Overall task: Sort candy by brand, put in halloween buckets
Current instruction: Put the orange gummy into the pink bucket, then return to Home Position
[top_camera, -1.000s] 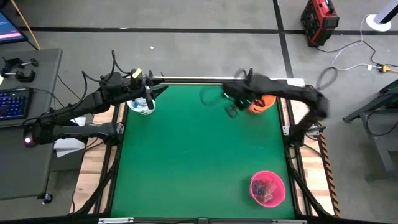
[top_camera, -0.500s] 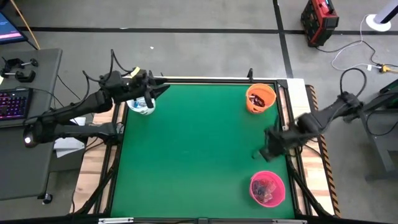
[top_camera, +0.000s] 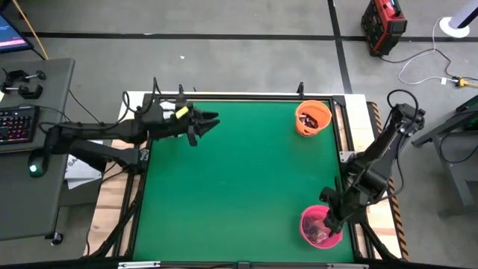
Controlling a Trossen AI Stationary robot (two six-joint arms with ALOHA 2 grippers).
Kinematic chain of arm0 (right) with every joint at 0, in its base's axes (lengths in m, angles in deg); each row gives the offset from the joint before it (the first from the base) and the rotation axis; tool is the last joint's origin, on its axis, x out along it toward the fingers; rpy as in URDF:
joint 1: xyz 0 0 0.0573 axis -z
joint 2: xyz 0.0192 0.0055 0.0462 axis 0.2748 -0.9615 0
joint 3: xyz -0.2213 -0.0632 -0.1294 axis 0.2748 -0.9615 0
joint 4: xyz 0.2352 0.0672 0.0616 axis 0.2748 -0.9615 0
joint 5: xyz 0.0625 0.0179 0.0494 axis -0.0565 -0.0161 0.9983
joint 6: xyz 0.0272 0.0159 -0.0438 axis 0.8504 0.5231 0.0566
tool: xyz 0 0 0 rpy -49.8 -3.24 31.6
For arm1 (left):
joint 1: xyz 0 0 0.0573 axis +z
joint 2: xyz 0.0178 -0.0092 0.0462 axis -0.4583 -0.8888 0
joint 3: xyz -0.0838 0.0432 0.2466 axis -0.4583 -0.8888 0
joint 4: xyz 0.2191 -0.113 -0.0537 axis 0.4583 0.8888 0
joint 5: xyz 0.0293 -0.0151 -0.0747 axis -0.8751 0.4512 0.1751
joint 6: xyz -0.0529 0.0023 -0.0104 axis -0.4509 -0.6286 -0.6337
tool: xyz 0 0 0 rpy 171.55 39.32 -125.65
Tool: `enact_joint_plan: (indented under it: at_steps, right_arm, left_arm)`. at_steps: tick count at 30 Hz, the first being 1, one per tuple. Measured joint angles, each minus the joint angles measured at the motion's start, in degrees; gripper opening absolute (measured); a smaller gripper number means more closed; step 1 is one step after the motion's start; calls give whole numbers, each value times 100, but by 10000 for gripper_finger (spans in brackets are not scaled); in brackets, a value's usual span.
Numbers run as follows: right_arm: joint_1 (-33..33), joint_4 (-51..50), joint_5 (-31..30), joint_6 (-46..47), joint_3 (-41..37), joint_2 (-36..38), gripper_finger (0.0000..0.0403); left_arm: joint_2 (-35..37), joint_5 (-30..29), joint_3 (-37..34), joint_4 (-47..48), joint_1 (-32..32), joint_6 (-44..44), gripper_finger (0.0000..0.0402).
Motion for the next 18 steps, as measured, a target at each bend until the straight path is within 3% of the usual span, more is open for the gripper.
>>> enact_joint_plan:
  at_steps: [4,8,14,18]
  right_arm:
    - [9,-285,-12,-122,0,-56,10]
    - [19,-404,23,-249,0,-58,47]
    - [133,139,338,-663,2,-58,154]
    - [354,703,902,-823,2,-58,216]
  left_arm:
    - [-4,-754,0,-31,-590,-98,175]
    - [-4,-1242,0,-29,-953,112,175]
    - [3,-1257,0,-23,-884,205,175]
    - [16,-1010,0,-17,-769,295,175]
